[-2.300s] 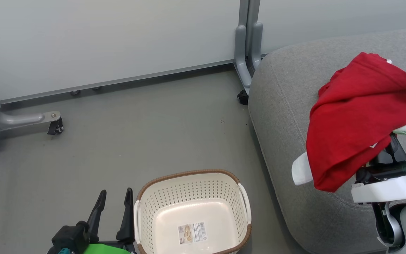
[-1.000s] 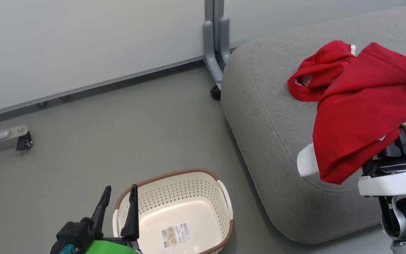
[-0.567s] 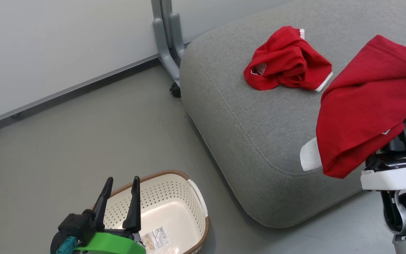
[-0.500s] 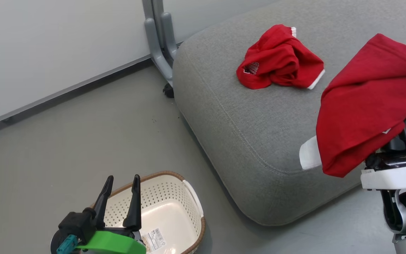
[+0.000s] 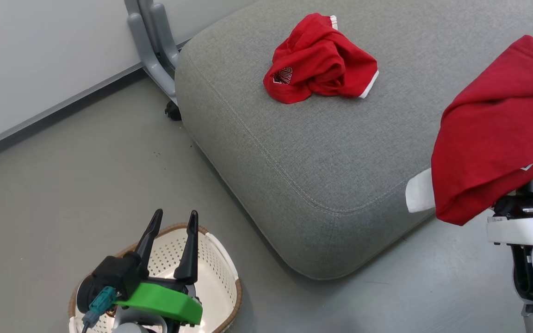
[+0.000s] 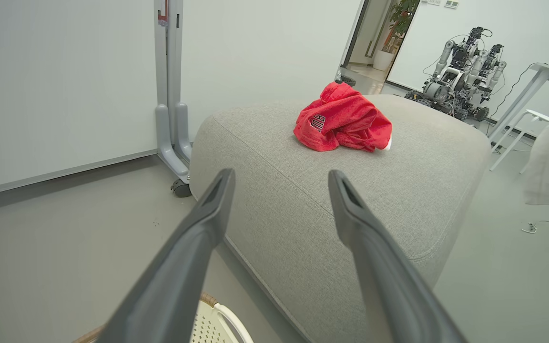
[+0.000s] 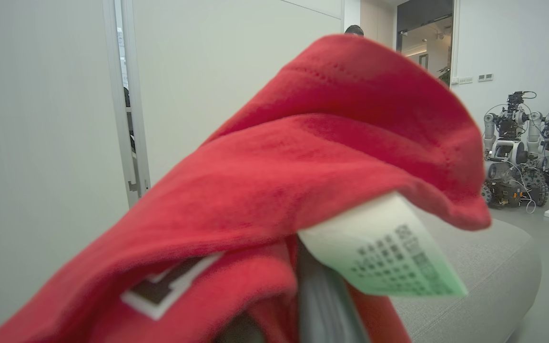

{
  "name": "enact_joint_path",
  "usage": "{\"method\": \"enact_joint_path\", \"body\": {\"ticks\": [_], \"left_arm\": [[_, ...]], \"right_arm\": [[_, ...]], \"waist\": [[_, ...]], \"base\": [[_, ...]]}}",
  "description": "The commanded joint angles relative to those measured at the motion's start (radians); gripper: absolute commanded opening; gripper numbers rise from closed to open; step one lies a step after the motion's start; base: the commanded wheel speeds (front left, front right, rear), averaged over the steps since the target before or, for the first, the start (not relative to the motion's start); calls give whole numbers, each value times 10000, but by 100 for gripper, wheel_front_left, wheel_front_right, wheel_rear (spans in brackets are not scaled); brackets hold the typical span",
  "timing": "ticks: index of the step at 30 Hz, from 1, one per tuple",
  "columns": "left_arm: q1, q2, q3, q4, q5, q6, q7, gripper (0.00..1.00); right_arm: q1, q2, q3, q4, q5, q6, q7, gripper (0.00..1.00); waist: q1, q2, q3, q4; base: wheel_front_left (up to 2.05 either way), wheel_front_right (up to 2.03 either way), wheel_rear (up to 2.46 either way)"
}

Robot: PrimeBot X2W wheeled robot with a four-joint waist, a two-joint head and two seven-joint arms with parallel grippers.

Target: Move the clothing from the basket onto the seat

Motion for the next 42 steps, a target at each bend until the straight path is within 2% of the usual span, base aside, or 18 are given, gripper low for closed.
{"method": "enact_joint_path", "body": {"ticks": [1, 12, 22, 29, 42], "left_arm": [[-175, 48, -27, 19, 29, -25, -1, 100], [-243, 48, -89, 54, -33, -25, -1, 100], [107, 48, 14, -114, 27, -25, -1, 100], [-671, 54, -272, -241, 485, -25, -1, 100], [-2564, 57, -854, -366, 1038, -25, -1, 100]], "right_arm": [[45, 21, -70, -72, -17, -14, -31, 0], [-113, 29, -139, -62, -83, -14, -31, 0], [-905, -560, 194, -2, -69, -15, -33, 0], [-2680, -974, -392, -338, 301, -15, -31, 0], [-6502, -2567, -1463, 142, 424, -15, -31, 0]], "waist": [[0, 0, 105, -95], [0, 0, 95, -91], [0, 0, 303, -181], [0, 0, 1763, 171], [0, 0, 4594, 1400]], "base": [[0, 0, 0], [0, 0, 0], [0, 0, 0], [0, 0, 0], [0, 0, 0]]}}
